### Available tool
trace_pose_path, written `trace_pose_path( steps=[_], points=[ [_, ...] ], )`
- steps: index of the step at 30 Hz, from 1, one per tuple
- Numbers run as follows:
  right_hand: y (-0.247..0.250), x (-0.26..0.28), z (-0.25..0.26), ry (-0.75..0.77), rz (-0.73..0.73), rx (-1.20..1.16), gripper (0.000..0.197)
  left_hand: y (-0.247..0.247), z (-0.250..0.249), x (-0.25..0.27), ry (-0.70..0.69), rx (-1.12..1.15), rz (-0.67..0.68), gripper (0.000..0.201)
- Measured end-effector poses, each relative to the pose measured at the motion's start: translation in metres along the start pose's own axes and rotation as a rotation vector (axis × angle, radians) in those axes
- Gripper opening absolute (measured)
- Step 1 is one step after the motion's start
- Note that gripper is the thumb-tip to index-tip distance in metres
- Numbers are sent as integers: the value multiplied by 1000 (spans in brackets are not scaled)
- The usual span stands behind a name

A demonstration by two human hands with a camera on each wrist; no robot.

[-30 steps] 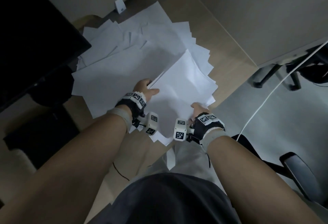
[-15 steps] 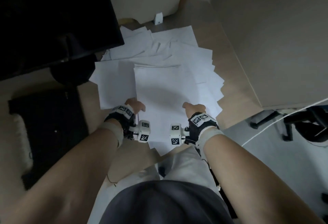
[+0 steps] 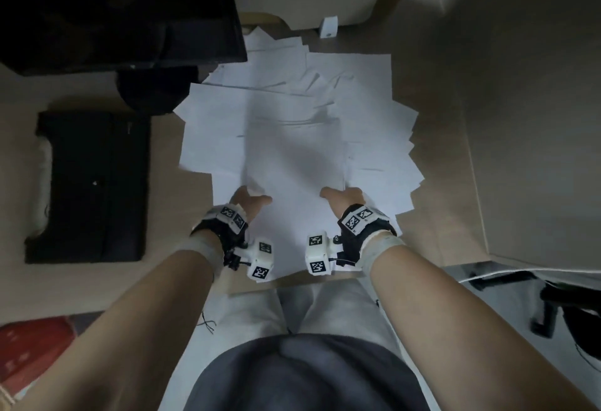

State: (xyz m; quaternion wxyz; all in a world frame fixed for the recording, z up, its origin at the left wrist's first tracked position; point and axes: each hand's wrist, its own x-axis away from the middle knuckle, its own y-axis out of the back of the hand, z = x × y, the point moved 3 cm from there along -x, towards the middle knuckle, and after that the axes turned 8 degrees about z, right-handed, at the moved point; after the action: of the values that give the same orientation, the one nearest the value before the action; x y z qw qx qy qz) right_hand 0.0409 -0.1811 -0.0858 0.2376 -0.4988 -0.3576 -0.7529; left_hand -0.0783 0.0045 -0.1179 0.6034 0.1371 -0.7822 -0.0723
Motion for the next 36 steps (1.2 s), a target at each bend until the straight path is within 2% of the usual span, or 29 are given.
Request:
trace_pose_path(
  steps=[2, 6, 10, 11, 14, 15, 17, 19, 21, 22, 24, 25, 26, 28, 31, 34, 36],
  points=[
    [10, -9, 0, 25, 38, 4, 75, -14, 4, 4, 25, -8, -43, 72],
    [23, -11, 0, 62, 108, 88, 65, -26, 10, 6, 36, -44, -66, 44],
    [27, -6, 4, 188, 216, 138, 34, -22, 15, 12, 63, -33, -120, 39],
    [23, -5, 7, 234, 247, 158, 33, -19, 15, 16, 61, -21, -151, 39],
    [3, 9, 18, 281, 359, 294, 69, -13, 27, 23, 91, 59, -215, 39],
    [-4, 14, 20, 294, 392, 331, 73, -12, 36, 24, 109, 89, -224, 38],
    [-16, 20, 24, 321, 409, 370, 61, -8, 55, 26, 141, 135, -234, 29],
    [-24, 19, 27, 321, 383, 390, 42, -2, 69, 26, 166, 243, -246, 25],
    [-33, 16, 27, 298, 368, 391, 32, 2, 73, 23, 158, 320, -255, 46],
    [-37, 15, 27, 294, 363, 366, 34, 4, 71, 22, 150, 332, -269, 59],
    [-41, 9, 23, 261, 345, 320, 66, 9, 63, 21, 100, 350, -297, 85],
    [-40, 8, 22, 242, 320, 300, 77, 10, 58, 20, 57, 359, -288, 84],
    [-40, 7, 21, 234, 284, 271, 77, 12, 53, 18, 13, 327, -260, 72],
    [-35, 0, 21, 256, 132, 280, 62, 16, 44, 15, -16, 166, -216, 50],
    [-28, -1, 25, 264, -117, 398, 52, 22, 28, 9, -38, -84, -250, 51],
    [-25, -3, 30, 160, -115, 354, 52, 25, 19, 3, -50, -172, -239, 52],
    [-26, -6, 34, 145, -75, 306, 52, 30, 22, 0, -49, -133, -218, 51]
  ],
)
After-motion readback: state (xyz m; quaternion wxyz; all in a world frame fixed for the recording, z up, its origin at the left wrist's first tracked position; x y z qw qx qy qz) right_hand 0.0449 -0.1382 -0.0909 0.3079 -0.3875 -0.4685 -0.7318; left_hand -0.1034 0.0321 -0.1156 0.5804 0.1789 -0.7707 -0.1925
